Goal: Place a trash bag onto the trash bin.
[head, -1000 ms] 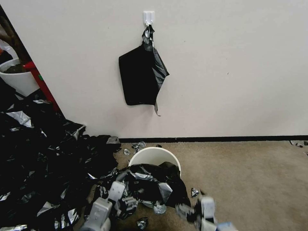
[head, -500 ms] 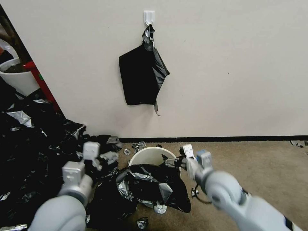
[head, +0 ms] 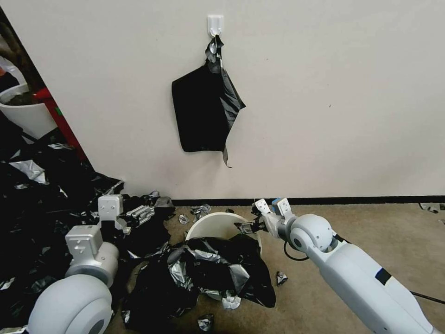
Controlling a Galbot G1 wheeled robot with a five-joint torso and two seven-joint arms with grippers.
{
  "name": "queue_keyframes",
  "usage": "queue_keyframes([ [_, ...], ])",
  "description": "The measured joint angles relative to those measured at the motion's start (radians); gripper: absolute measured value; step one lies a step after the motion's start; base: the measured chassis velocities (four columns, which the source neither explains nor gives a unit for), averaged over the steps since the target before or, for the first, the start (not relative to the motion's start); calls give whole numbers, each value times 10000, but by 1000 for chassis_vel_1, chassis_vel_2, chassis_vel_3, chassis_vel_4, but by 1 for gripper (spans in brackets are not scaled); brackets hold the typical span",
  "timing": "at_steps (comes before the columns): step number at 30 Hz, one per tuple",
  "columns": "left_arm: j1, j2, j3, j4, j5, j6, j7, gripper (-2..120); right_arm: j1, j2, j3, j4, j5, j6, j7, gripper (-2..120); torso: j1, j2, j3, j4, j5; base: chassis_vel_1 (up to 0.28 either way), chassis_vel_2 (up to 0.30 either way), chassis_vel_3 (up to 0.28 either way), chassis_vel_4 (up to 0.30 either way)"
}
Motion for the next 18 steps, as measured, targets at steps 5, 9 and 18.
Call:
queue_keyframes([
  [5,-98,18,6,29,-76,-1,-29,100,-208,30,28,229,284,34,771,52,-1,0,0,1,0,0,0,0,0],
  [9,-211,-25,160,179,-139,-1,-53,100,-919,54,-113,835,1317,81,2925,25,-1,0,-1,0,0,0,0,0,0],
  [18,-347,-148,273,443,-155,-24,-135,100,-1805,798,-429,1620,3260,1993,8317,8,-1,0,-1,1,-1,0,0,0,0],
])
